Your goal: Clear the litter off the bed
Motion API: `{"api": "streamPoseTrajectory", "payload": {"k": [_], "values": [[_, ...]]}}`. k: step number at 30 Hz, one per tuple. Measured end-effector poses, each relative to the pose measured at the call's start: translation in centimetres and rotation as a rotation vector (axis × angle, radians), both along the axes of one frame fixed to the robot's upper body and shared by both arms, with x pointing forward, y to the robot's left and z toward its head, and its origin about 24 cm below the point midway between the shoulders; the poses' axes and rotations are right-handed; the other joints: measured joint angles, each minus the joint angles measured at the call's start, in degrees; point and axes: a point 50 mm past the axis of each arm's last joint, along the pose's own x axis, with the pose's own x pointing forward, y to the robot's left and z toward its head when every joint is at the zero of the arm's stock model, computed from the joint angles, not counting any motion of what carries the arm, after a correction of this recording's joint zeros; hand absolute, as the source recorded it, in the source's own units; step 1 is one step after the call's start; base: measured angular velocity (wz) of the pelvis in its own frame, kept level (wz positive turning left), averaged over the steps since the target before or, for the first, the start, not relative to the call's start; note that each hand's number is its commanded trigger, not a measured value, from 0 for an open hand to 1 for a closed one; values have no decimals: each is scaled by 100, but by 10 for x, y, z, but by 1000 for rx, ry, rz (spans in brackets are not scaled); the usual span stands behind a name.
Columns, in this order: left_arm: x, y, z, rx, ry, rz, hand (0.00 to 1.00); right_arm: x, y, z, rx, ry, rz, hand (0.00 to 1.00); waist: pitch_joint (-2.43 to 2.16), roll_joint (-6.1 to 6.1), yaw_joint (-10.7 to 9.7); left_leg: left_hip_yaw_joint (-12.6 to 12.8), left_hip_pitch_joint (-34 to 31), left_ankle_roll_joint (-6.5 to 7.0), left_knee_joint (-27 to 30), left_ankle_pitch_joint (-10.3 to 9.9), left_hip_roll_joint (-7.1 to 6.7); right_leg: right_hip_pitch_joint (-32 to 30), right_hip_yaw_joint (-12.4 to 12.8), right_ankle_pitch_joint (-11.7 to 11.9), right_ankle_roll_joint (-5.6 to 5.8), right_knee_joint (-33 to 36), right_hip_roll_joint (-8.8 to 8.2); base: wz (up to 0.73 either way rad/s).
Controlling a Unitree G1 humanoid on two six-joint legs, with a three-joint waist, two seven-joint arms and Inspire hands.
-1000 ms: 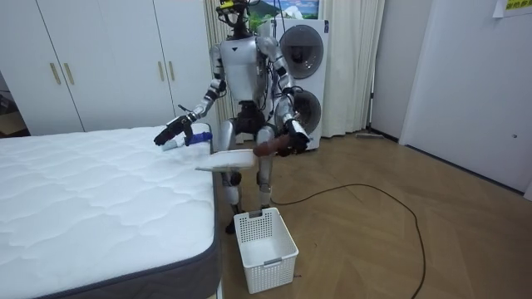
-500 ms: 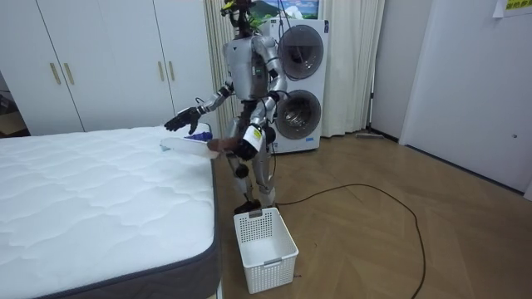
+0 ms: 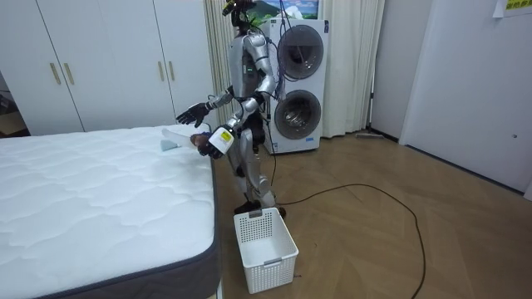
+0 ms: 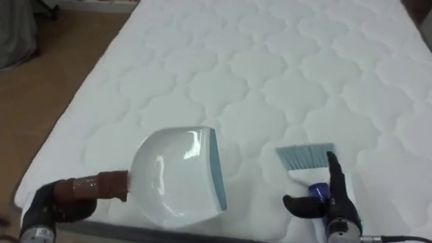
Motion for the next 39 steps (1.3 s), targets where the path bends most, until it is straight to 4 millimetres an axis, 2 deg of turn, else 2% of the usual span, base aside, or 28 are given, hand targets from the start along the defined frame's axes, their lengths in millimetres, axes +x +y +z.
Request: {"api": "streamPoseTrajectory", "payload": {"k": [3,6,7,8,9,16,20,23,25,30,33,39], "values": [[-1,1,0,6,1,14,100,-3,3,4,11,-13,13,0,0,-59,-2,230,152,93,-202,49,-12,-20,-17,64,30,-54,50,-43],[-3,1,-1,-3,5,25,100,-3,3,7,5,-26,16,0,14,-119,-86,329,267,108,-268,58,-6,-31,61,93,19,-47,96,-24],[-4,1,-1,-20,1,38,72,-2,3,8,3,-29,17,0,20,-123,-100,370,315,107,-289,56,7,-35,113,101,9,-42,128,-22],[-3,1,-1,-24,-1,42,27,-1,3,8,-3,-30,23,0,22,-123,-125,377,319,103,-291,54,3,-40,116,101,8,-42,135,-15],[-3,1,-1,-29,-4,47,0,1,3,9,-12,-35,32,0,31,-108,-166,391,307,98,-288,50,-19,-54,115,102,4,-37,142,-11],[10,0,4,-39,-48,45,0,8,7,15,-10,-71,37,0,62,-39,-139,663,160,89,-245,41,-55,-438,144,90,-17,280,145,-21],[12,1,6,-52,-67,71,0,8,8,15,-20,-71,46,0,69,-9,-117,708,169,108,-240,12,-81,-525,169,90,-16,323,144,-19],[12,5,8,-47,-83,85,0,6,8,13,-20,-60,49,0,86,-37,-43,796,178,116,-251,7,-99,-540,210,84,-7,355,148,-16],[13,7,9,-35,-91,110,0,7,9,13,-27,-59,57,0,97,-127,-34,811,132,117,-241,10,-102,-616,216,86,-7,354,148,-2],[12,8,10,-13,-95,149,0,10,9,14,-15,-60,71,0,93,-172,-16,795,125,114,-269,10,-49,-528,164,148,-19,171,175,0],[12,9,10,-5,-96,161,0,9,8,9,-11,-34,73,0,73,-201,-2,790,125,114,-301,10,-22,-487,134,174,-15,64,190,0],[-2,12,-3,-29,-35,214,0,5,7,2,5,6,76,0,61,-206,14,783,201,112,-293,11,47,-304,-201,256,-52,-164,185,-2]]}}
